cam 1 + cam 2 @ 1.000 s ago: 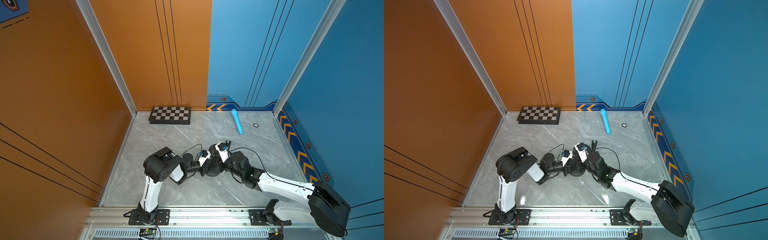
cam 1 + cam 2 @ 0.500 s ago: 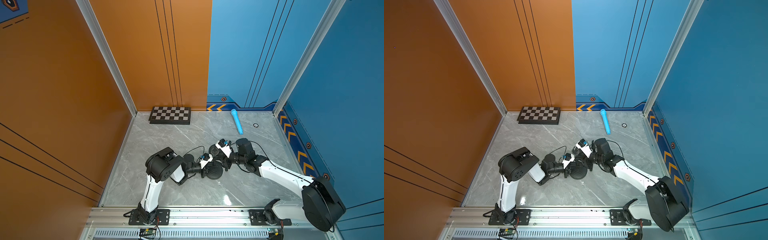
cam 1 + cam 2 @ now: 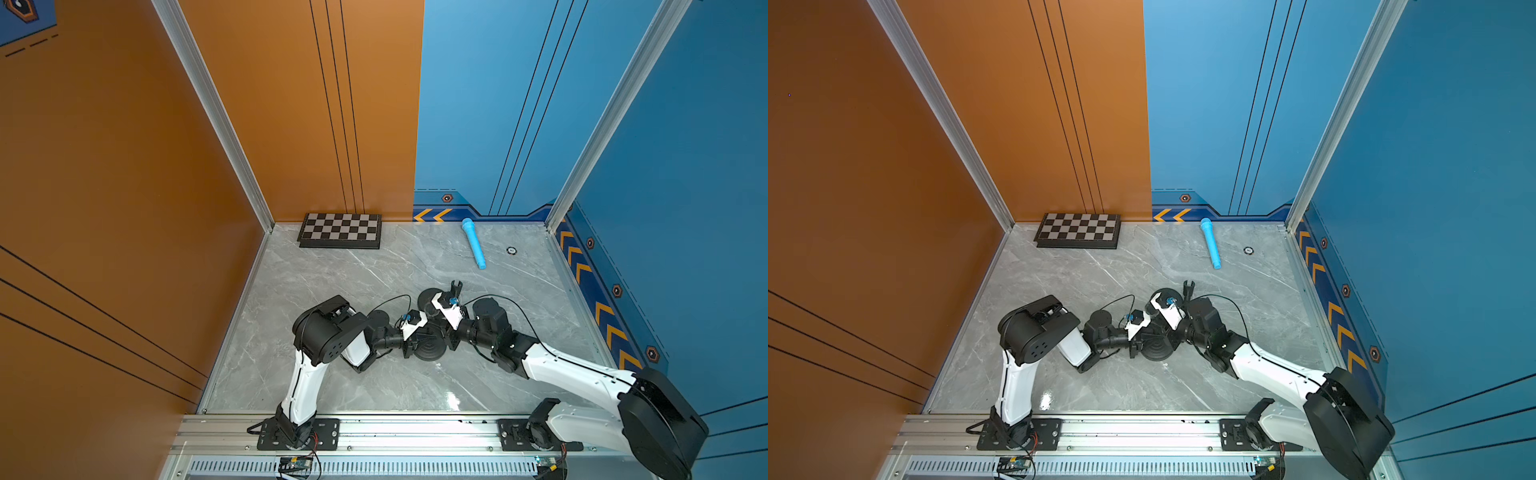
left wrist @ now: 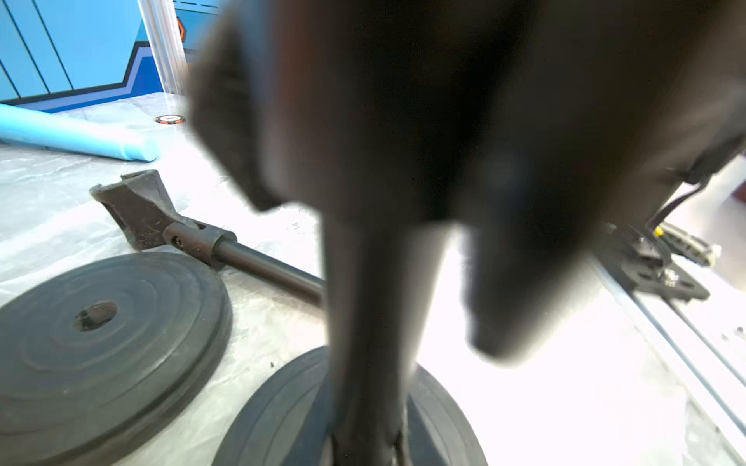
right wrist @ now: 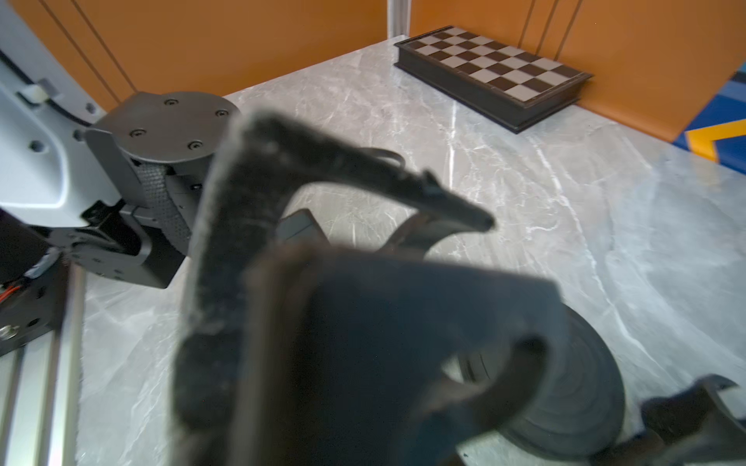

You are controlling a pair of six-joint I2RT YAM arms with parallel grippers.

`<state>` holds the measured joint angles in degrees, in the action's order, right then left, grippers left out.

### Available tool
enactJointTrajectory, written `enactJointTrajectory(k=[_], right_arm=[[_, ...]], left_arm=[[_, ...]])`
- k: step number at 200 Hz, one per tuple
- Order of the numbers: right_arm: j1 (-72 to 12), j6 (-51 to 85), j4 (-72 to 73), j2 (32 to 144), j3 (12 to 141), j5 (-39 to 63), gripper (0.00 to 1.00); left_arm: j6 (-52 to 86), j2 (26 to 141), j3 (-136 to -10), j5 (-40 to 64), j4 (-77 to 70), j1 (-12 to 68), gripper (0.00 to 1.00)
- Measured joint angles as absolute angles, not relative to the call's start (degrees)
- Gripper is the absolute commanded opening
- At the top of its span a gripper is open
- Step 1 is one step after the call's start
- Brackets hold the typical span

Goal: Assemble a microphone stand
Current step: Screw the microphone stand pole into the microphone stand base.

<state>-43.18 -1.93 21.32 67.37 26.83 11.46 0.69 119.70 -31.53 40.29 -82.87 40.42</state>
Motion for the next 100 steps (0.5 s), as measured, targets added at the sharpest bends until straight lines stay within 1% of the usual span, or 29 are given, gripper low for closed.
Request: enactJointTrajectory(k=[10,19,30,44,52,61,67,70,81,86,100], right_arm=[[-47.4,1.5,22.9,66.3,25.4,2.4,0.0],[-49.8,4.1,24.5,66.2,24.3,-3.5,0.0],[-51.6,7.4,26.2,66.2,23.5,-8.6,0.0],[-52.5,10.3,26.3,66.3,23.3,-12.5,0.0],[-52.5,11.8,26.3,66.5,23.4,-13.9,0.0],[-52.5,12.8,26.5,66.7,23.4,-14.5,0.0],[-52.4,13.5,26.6,66.8,23.5,-14.7,0.0],[-52.3,13.6,26.6,67.0,23.6,-14.8,0.03],[-51.6,13.6,25.6,67.4,24.4,-13.7,0.15],[-51.3,13.4,25.0,67.4,24.8,-13.3,0.18],[-49.8,11.7,22.4,67.4,26.2,-9.7,0.25]], left_arm=[[1.4,119.7,-31.6,39.9,-83.0,40.6,0.26],[2.0,119.7,-31.6,39.5,-83.0,40.8,0.29],[2.5,119.7,-31.6,38.6,-82.9,41.1,0.3],[2.8,119.7,-31.6,37.4,-82.3,41.6,0.29],[2.9,119.7,-31.6,36.7,-82.1,41.7,0.24],[3.3,119.7,-31.7,35.9,-82.0,41.7,0.13],[2.7,119.9,-31.8,35.9,-82.2,41.8,0.08],[1.2,119.9,-31.9,36.3,-82.2,41.8,0.06],[2.6,120.3,-32.2,36.0,-82.4,42.3,0.02],[2.8,120.4,-32.3,36.2,-82.6,42.3,0.0],[3.0,120.7,-32.4,36.2,-82.8,42.2,0.0]])
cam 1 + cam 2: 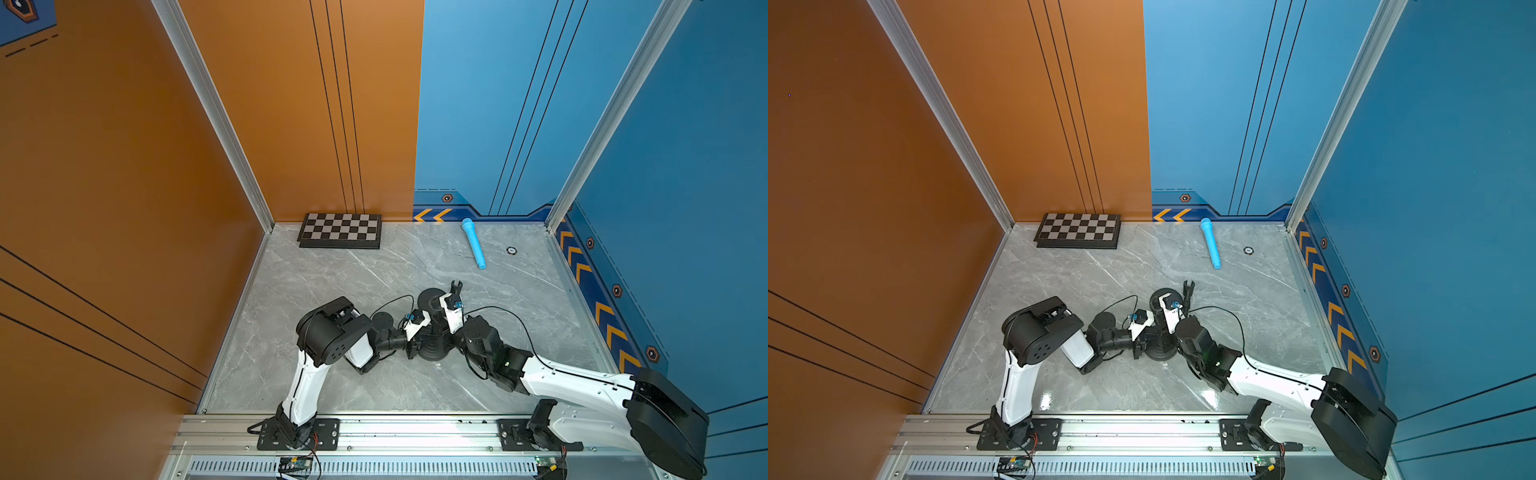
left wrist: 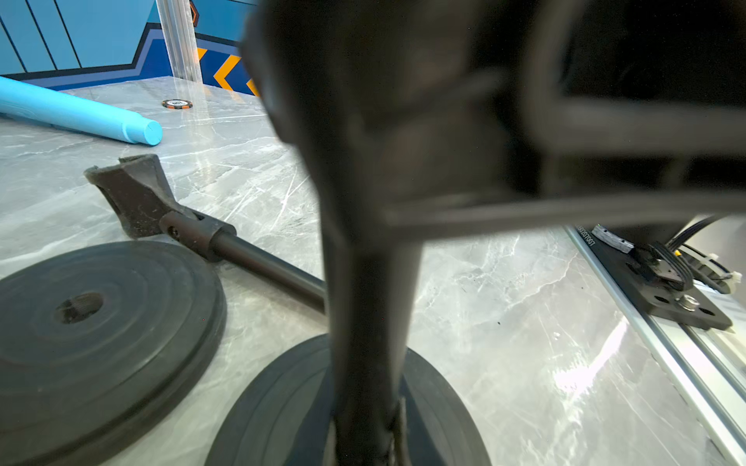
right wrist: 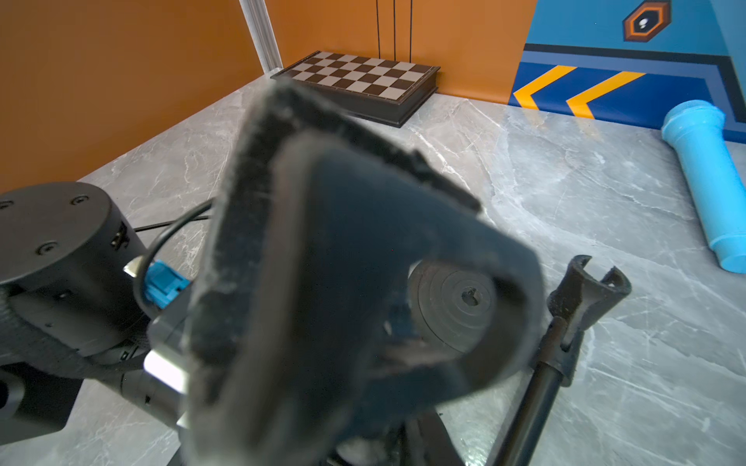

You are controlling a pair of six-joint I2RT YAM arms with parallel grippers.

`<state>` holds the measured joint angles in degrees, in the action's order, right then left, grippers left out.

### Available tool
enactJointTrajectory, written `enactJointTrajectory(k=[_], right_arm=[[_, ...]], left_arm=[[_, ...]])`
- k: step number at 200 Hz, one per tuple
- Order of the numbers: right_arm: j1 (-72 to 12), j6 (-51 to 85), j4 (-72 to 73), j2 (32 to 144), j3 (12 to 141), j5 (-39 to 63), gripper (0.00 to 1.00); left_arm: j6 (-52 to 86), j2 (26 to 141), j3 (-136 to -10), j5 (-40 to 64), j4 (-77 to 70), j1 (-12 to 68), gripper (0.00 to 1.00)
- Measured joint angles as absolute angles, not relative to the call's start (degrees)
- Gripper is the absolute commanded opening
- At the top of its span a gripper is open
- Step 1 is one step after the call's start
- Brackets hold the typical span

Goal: Assemble a microphone stand
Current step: Screw the microphone stand pole into the microphone stand base.

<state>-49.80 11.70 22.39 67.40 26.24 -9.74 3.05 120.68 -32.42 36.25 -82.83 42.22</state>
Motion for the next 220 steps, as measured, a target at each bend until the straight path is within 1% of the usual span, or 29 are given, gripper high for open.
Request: enactJointTrajectory(k=[10,24,39,63,83,100,115,127,139,151,159,168,173,193,206,220], right_arm=[[-48.2,10.0,20.4,67.3,27.3,-6.1,0.28],[-45.6,7.3,17.5,66.7,28.4,-0.5,0.39],[-42.7,4.4,14.5,65.1,28.9,5.1,0.46],[-36.7,-0.6,11.3,62.1,29.0,16.0,0.5],[-33.1,-4.6,9.8,61.8,29.6,23.7,0.52],[-31.1,-7.0,9.4,63.0,30.6,28.6,0.52],[-30.3,-7.8,10.0,65.3,31.7,31.2,0.49],[-30.3,-7.8,11.7,67.1,32.0,32.5,0.42],[-30.4,-7.3,13.5,68.8,32.1,33.6,0.33],[-30.7,-6.5,14.9,69.7,32.1,34.4,0.21],[-31.3,-6.4,15.6,69.9,32.0,33.8,0.14],[-32.1,-5.8,16.8,69.9,31.6,32.2,0.05],[-32.6,-5.4,17.7,69.8,31.1,31.0,0.0],[-36.4,-1.7,22.5,68.3,28.2,22.1,0.0],[-41.3,1.6,25.3,67.0,26.2,11.3,0.0],[-47.0,6.0,28.0,66.7,24.6,-1.8,0.0]], left_arm=[[3.0,120.7,-32.4,36.3,-82.9,42.1,0.0],[2.4,120.7,-32.4,36.4,-82.9,42.0,0.0],[1.1,120.7,-32.2,36.6,-83.0,42.1,0.0],[-1.0,120.7,-31.7,36.9,-83.4,42.1,0.0],[-2.2,120.7,-31.4,37.4,-83.9,42.1,0.0],[-2.8,120.8,-31.4,37.6,-84.1,42.1,0.0],[-3.0,121.0,-31.4,37.7,-84.4,42.0,0.0],[-3.0,121.2,-31.4,37.8,-84.7,42.0,0.0],[-2.6,121.2,-31.4,37.8,-84.7,42.0,0.0],[-1.7,121.3,-31.4,37.7,-84.7,41.9,0.0],[-1.4,121.4,-31.3,37.8,-84.9,41.6,0.0],[-1.0,121.4,-31.3,37.8,-85.2,41.5,0.02],[-0.8,121.5,-31.2,37.7,-85.3,41.5,0.04],[0.0,121.5,-31.2,37.6,-85.5,41.3,0.16],[0.7,121.5,-31.2,37.5,-85.6,41.3,0.22],[1.7,121.5,-31.2,37.1,-85.3,41.4,0.24]])
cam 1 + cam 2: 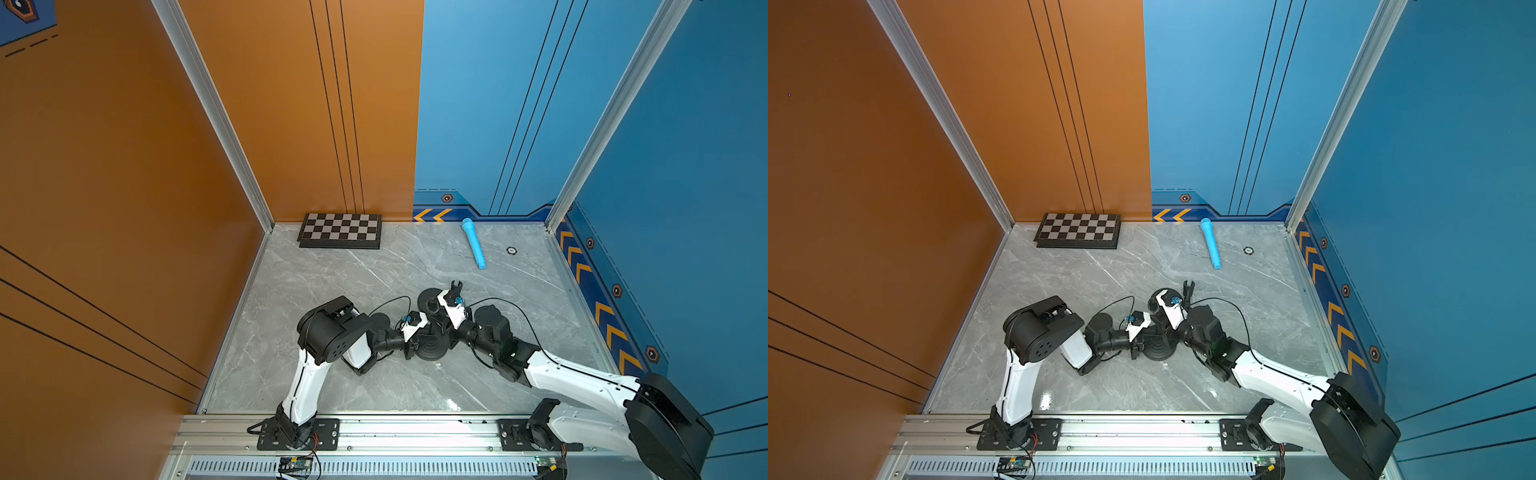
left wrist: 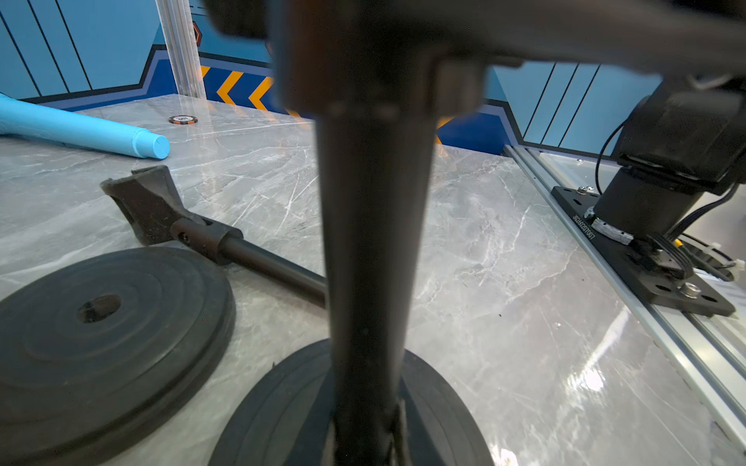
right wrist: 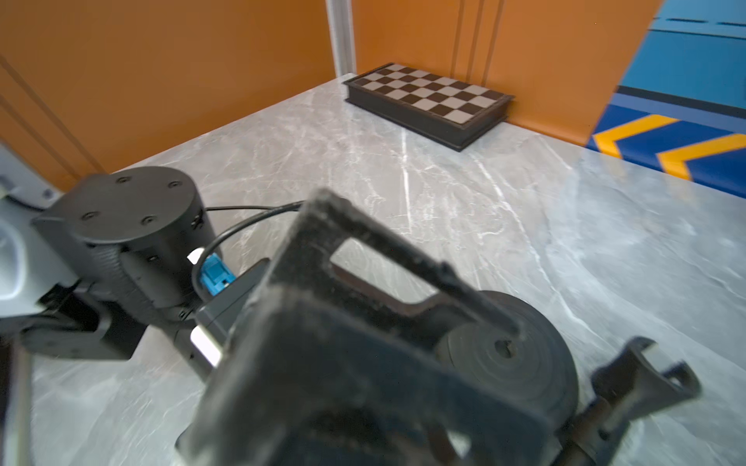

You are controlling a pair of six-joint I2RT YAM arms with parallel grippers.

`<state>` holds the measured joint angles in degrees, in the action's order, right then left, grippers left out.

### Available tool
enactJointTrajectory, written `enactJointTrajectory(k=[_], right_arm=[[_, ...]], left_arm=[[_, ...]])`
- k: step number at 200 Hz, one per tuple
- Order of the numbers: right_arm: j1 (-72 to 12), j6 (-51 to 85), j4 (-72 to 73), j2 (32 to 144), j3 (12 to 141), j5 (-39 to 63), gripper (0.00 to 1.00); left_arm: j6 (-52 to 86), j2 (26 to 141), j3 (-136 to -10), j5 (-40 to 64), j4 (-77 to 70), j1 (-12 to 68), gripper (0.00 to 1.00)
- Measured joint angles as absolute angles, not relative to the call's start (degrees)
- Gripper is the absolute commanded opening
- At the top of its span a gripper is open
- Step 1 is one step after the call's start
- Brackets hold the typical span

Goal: Assemble a microphone stand
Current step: Screw the microphone stand pole into the microphone stand base.

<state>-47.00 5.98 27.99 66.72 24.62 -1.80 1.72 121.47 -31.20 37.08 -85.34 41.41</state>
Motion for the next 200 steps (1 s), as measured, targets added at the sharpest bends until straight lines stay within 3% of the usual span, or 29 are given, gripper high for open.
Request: enactJointTrajectory(k=[22,37,58,71,98,157,200], right_arm=[[-53.8,12.2,31.9,68.3,23.3,-17.6,0.0],[-55.8,14.8,33.1,70.1,23.8,-23.5,0.0],[-56.3,15.8,33.5,71.2,24.4,-25.4,0.17],[-55.9,14.9,32.9,70.7,24.5,-24.0,0.31],[-51.1,9.6,26.7,66.8,24.8,-12.8,0.4],[-34.7,-3.1,17.4,60.7,25.1,21.4,0.48],[-31.7,-8.2,16.3,66.1,28.4,33.0,0.49]], left_arm=[[3.2,121.3,-31.6,36.2,-84.4,41.9,0.23],[3.6,121.3,-32.0,35.9,-84.1,42.1,0.17],[3.4,121.3,-32.2,35.8,-83.8,42.2,0.02],[3.0,121.3,-32.2,35.9,-83.8,42.2,0.0],[1.4,121.3,-32.0,36.2,-83.9,42.2,0.0],[-1.7,121.3,-31.6,38.3,-84.2,41.6,0.0],[-2.6,121.3,-31.5,39.9,-84.2,41.2,0.0]])
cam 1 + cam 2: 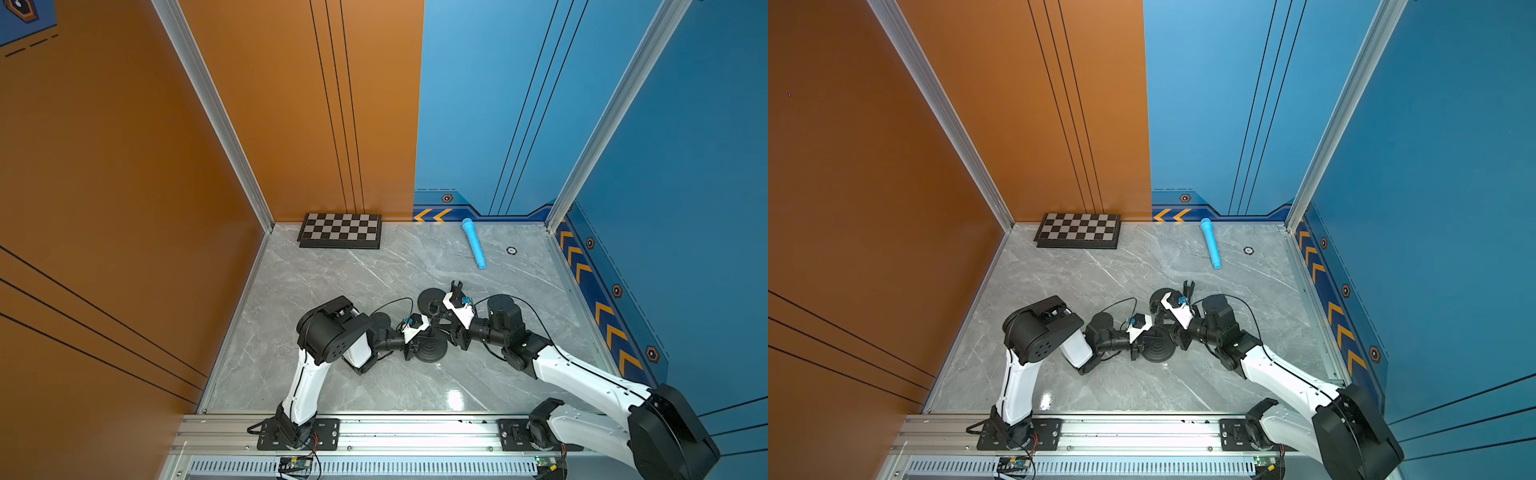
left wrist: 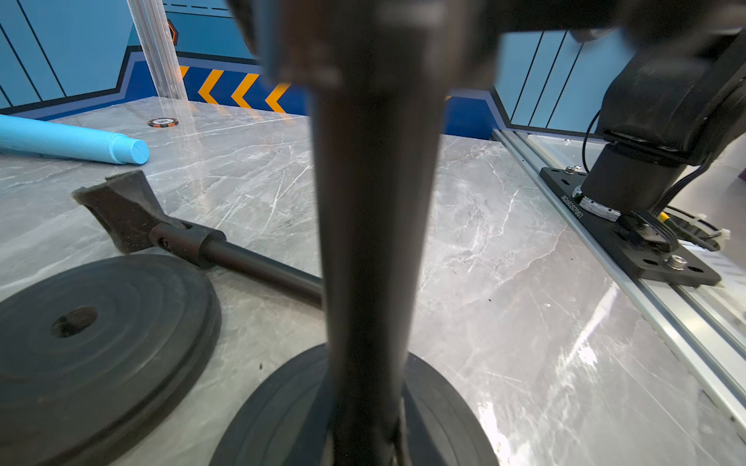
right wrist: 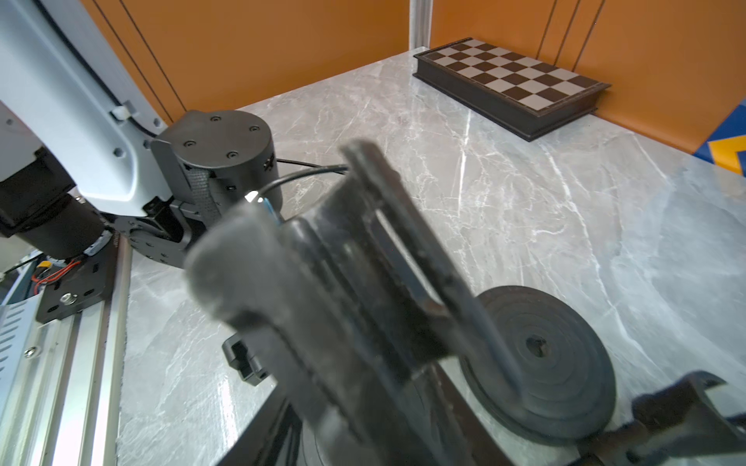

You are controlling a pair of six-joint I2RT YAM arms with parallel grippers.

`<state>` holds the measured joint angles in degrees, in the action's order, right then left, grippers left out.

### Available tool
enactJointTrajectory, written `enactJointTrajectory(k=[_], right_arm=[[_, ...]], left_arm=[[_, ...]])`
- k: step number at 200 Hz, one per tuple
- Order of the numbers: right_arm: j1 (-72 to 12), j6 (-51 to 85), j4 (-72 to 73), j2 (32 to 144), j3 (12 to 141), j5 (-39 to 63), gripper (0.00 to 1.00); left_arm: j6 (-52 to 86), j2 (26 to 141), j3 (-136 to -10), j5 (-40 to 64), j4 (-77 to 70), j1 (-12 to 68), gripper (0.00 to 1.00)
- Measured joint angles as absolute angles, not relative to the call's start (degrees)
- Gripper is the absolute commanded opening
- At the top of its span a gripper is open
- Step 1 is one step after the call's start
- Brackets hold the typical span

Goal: Assemble a microphone stand
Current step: Screw the microphone stand pole into the microphone stand base.

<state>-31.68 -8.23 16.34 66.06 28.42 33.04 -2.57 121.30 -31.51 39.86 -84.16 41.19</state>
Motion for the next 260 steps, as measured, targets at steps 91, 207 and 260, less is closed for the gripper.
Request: enactJointTrajectory(k=[91,207,260], right_arm=[[-32.5,-11.5,19.2,70.5,30.4,36.1,0.03],[-49.2,4.6,33.2,66.5,21.7,-4.6,0.25],[-33.5,-2.1,19.4,62.9,25.8,23.2,0.54]], left_arm=[[0.7,121.4,-31.2,42.2,-84.0,40.1,0.13],[3.6,120.2,-30.9,37.3,-82.9,40.5,0.0],[-2.4,120.2,-30.8,38.1,-82.9,41.9,0.0]])
